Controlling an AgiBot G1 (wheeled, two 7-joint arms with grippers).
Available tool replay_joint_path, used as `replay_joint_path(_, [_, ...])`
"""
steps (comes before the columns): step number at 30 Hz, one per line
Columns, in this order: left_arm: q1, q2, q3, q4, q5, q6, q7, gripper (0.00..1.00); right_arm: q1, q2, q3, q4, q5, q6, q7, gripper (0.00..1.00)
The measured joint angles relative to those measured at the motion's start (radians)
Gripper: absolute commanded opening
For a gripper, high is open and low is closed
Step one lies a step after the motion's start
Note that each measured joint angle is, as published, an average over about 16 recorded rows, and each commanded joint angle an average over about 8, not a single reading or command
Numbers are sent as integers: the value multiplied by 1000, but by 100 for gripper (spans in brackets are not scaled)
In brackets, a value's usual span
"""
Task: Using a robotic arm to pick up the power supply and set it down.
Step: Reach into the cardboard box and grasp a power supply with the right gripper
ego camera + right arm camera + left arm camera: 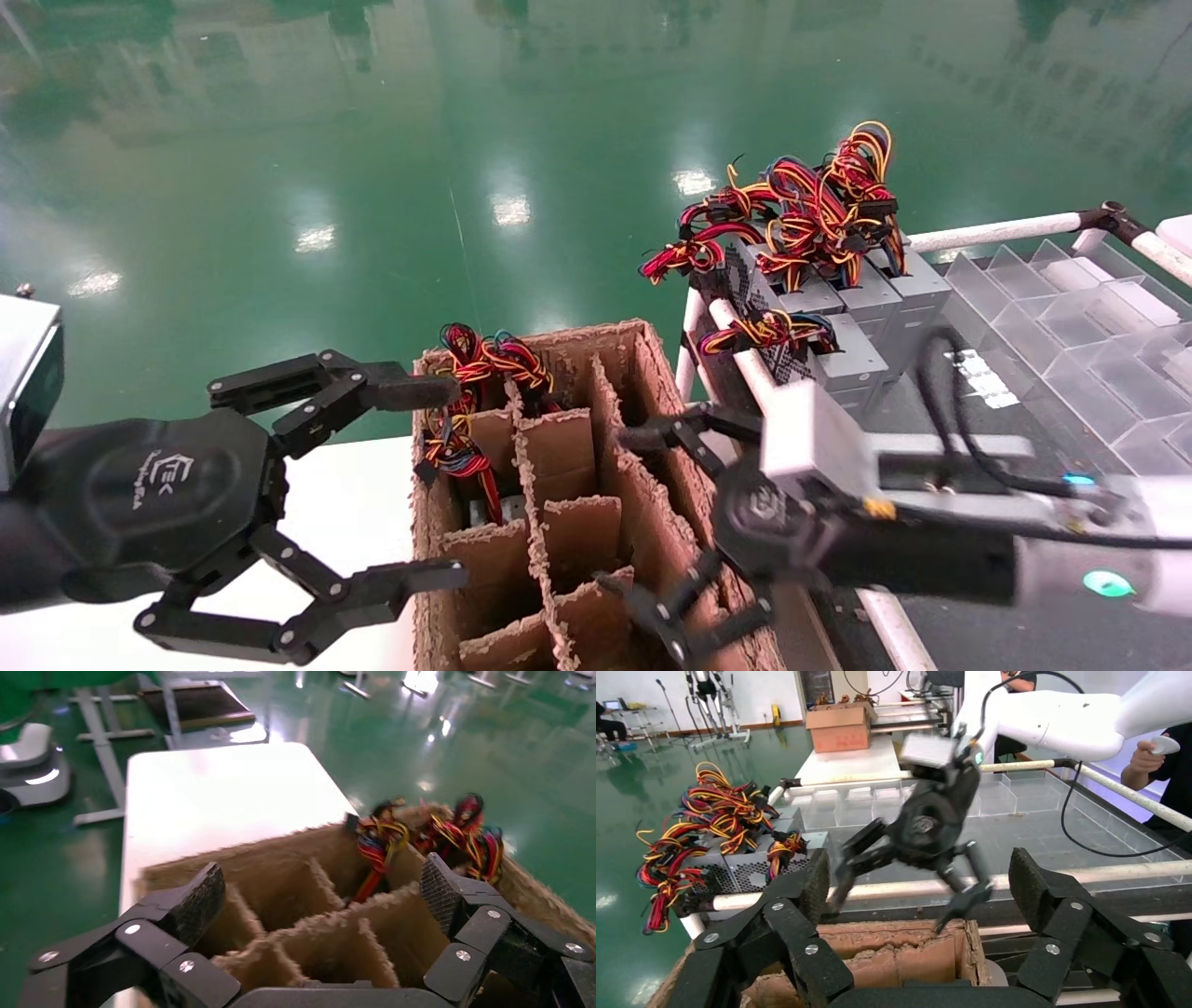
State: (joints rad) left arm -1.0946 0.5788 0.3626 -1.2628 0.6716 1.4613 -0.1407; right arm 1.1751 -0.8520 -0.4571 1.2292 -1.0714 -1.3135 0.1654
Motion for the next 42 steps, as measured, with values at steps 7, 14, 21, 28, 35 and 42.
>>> replay_joint_path(7, [0, 0, 0, 0, 0, 0, 0, 100, 81, -139, -73, -152, -107, 31, -14, 100])
replay_joint_path(14, [0, 0, 0, 0, 0, 0, 0, 100, 165, -268, -124, -341, -177, 51, -34, 100])
replay_joint_path(21, [0, 0, 0, 0, 0, 0, 0, 100, 204, -328, -137, -450, -194, 65, -42, 100])
replay_joint_path(28, [0, 0, 0, 1, 0, 0, 0, 100, 215, -368, -151, -489, -221, 96, -58, 100])
replay_joint_path(35, [0, 0, 0, 1, 0, 0, 0, 100, 245, -440, -179, -568, -247, 138, -69, 100])
replay_joint_path(42, [0, 0, 0, 1, 0, 0, 0, 100, 281, -502, -234, -656, -217, 176, -69, 100])
